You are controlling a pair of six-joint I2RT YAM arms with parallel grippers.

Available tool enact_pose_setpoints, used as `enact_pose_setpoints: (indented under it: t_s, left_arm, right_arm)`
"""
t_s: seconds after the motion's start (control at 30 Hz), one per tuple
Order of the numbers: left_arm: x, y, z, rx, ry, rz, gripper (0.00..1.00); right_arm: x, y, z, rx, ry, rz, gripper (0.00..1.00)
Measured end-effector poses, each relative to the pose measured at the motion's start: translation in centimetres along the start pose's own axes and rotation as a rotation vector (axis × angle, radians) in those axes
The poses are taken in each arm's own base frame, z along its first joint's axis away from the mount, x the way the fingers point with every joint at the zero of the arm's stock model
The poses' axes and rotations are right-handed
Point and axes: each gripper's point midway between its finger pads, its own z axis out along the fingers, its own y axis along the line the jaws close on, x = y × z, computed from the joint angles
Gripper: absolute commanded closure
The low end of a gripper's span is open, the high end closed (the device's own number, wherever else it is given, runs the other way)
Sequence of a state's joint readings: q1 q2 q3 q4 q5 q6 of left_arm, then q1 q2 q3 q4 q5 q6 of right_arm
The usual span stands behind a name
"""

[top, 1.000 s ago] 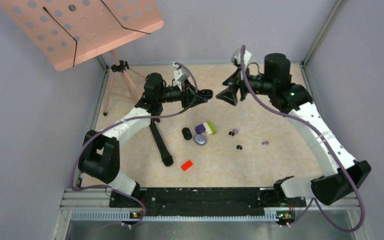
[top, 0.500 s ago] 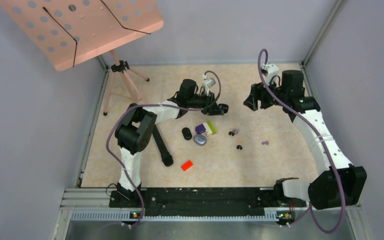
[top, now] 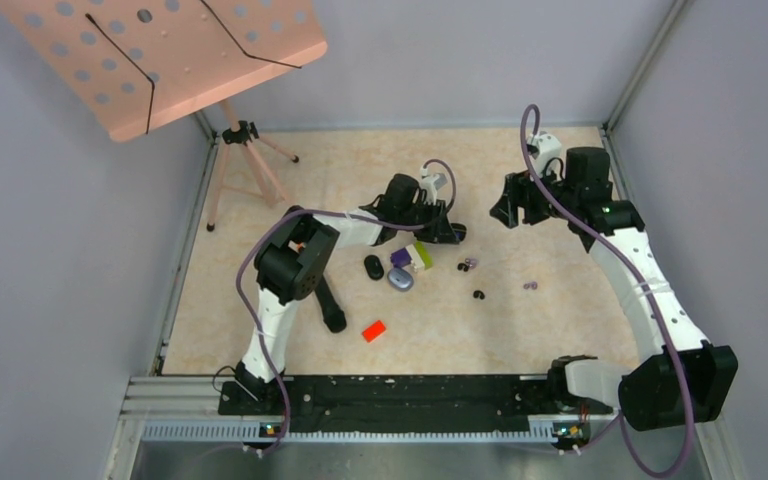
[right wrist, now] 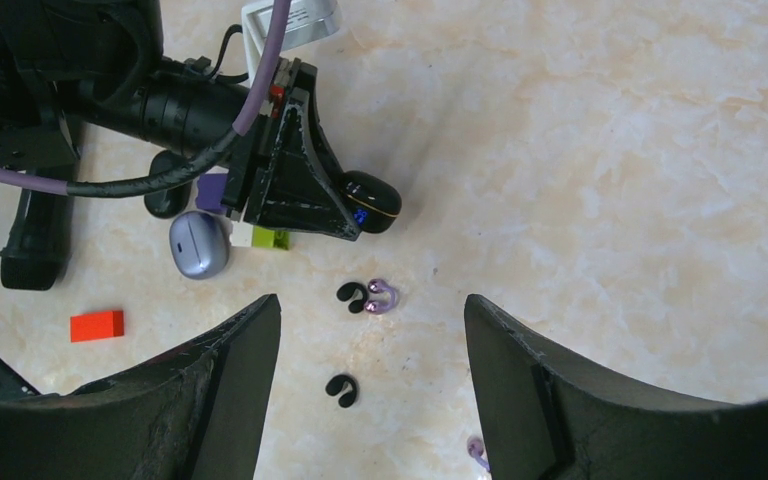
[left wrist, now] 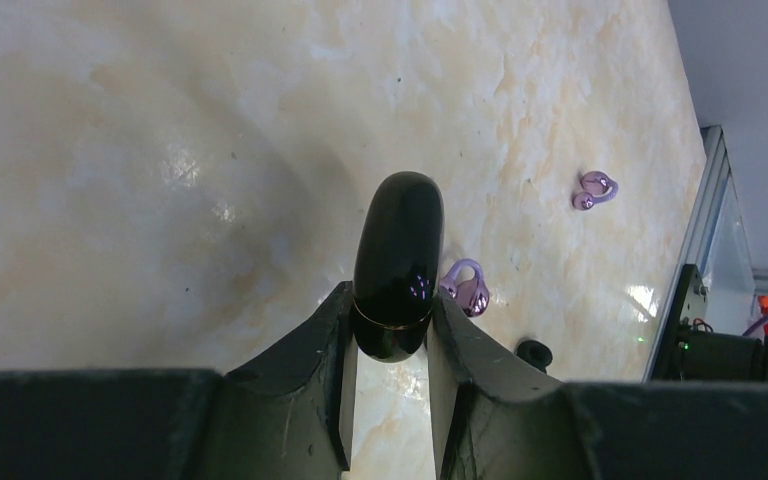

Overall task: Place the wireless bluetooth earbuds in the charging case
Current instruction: Place the charging case at the center of the board, then pick up the charging case at the center of the board.

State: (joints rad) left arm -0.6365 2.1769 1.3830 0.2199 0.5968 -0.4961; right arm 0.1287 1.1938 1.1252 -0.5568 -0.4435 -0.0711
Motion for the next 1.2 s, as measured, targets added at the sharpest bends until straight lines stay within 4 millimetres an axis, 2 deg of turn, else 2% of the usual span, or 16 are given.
enact_pose_setpoints:
  t_s: [0.3,0.33,0.37,0.4,0.53,0.7,0.8,1.0,1.1,1.2]
  left_arm:
    - [-0.6,0.7,0.6,-0.037,-0.011,-0.013,0.45]
    - [-0.5,0.8,0.6,-0.041,-0.008,-0.017,0.36]
    - [-0.5,0.8,0.6,-0.042,-0.005,-0.019,0.12]
    - [-0.5,0.8,0.6,-0.044,-0.002,-0.019,0.02]
    - [-2.0,-0.1,0.6,-0.018,-0.028,0.014,0.01]
    - [-1.5,0.5,-0.8,-0.106,0.038,0.047,0.01]
    - [-2.8,-0.2,-2.9,-0.146,0.052,0.131,0.01]
    - [-7.2,-4.7,-10.7,-0.171,-0.064,0.378,0.01]
    - [-7.7,-6.0,-14.4,-0.189,-0.102,0.450,0.01]
    - [-6.6,-5.4,-17.1,-0.261,-0.097,0.460,0.01]
  right_arm:
    - [0.3,0.0,0.0,0.002,0.011,0.009,0.33]
    - [0.3,0.0,0.0,0.003,0.011,0.009,0.33]
    - [0.3,0.0,0.0,0.005,0.011,0.009,0.33]
    - [0.3,0.0,0.0,0.005,0.011,0.008,0.33]
    - [0.3,-0.1,0.0,0.006,0.012,-0.008,0.33]
    - [0.3,-0.5,0.0,0.015,0.012,-0.046,0.33]
    - [0.8,-0.7,0.4,0.010,0.012,-0.076,0.33]
    - [3.2,0.6,2.2,-0.102,0.011,-0.147,0.34]
    - [3.8,2.4,3.6,-0.177,0.020,-0.218,0.36]
    - [4.3,5.5,5.3,-0.278,0.027,-0.322,0.43]
